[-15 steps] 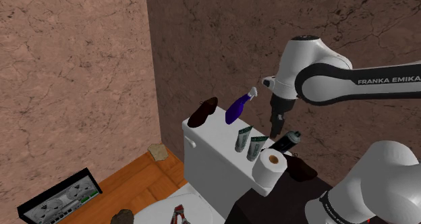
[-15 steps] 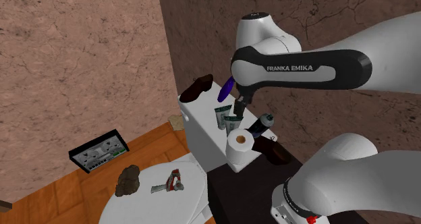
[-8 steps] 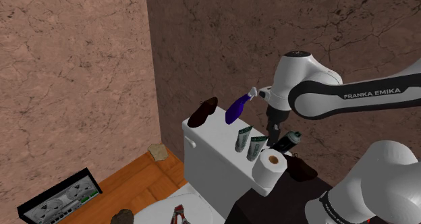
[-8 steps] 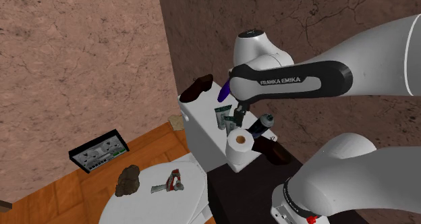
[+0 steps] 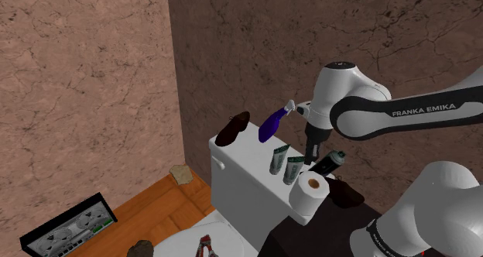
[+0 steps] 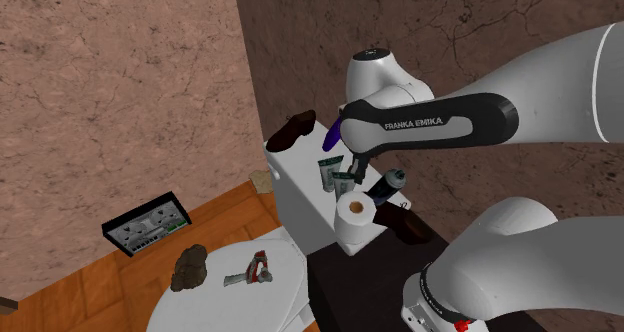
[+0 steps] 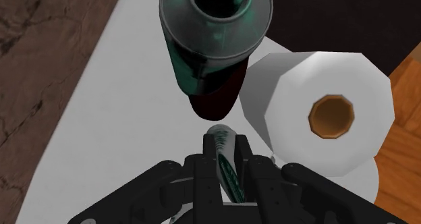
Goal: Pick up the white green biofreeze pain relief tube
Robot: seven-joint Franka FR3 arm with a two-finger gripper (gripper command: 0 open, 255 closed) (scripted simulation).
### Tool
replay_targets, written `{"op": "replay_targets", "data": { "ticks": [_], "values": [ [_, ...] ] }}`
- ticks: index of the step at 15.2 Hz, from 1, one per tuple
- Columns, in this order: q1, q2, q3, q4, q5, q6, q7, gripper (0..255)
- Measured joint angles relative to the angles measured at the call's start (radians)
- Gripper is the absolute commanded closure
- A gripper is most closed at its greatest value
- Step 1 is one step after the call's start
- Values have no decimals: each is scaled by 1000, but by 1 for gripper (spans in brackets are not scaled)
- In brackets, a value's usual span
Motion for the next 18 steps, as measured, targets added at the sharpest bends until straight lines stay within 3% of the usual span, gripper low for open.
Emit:
{"op": "replay_targets", "data": {
  "ticks": [5, 18],
  "values": [
    [0, -3, 0, 3, 0, -7, -1, 255],
    [0, -84, -2, 123, 0, -208, -4, 255]
  ]
}}
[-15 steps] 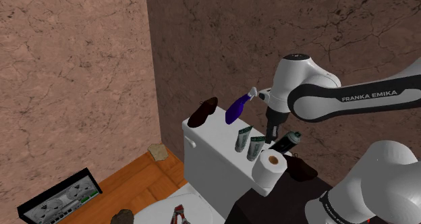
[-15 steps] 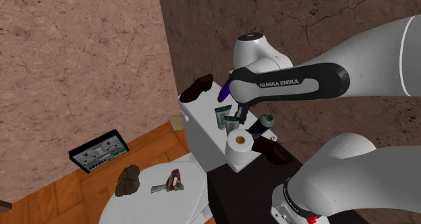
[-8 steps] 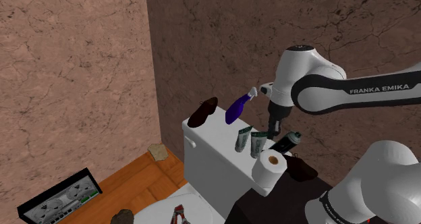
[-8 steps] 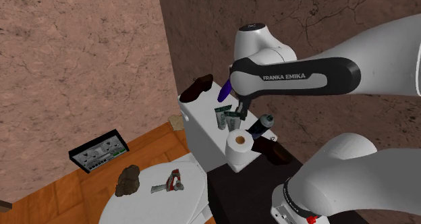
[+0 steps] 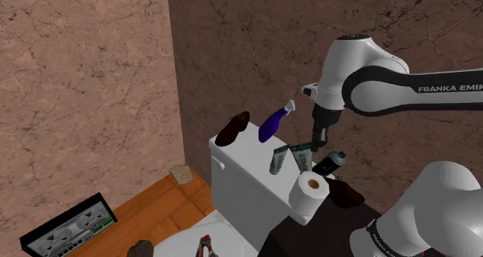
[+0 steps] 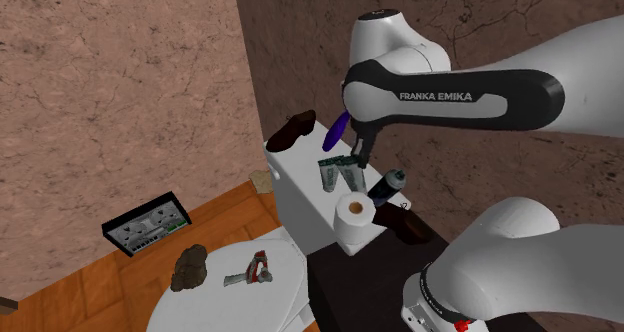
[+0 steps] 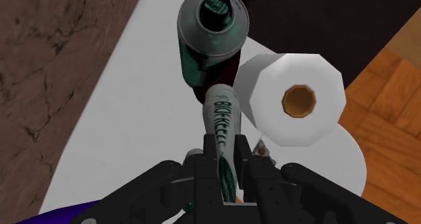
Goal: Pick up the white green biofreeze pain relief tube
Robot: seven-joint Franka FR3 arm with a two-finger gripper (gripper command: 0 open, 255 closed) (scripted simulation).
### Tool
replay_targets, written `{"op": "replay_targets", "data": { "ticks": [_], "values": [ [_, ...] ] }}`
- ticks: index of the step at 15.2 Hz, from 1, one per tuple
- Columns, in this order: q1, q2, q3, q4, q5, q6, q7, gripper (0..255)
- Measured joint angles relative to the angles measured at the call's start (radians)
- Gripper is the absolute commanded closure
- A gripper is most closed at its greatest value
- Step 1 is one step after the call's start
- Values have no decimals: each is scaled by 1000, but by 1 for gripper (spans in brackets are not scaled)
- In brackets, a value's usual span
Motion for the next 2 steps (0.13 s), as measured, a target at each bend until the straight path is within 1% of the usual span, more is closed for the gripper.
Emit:
{"op": "replay_targets", "data": {
  "ticks": [2],
  "values": [
    [0, -7, 0, 18, 0, -26, 0, 255]
  ]
}}
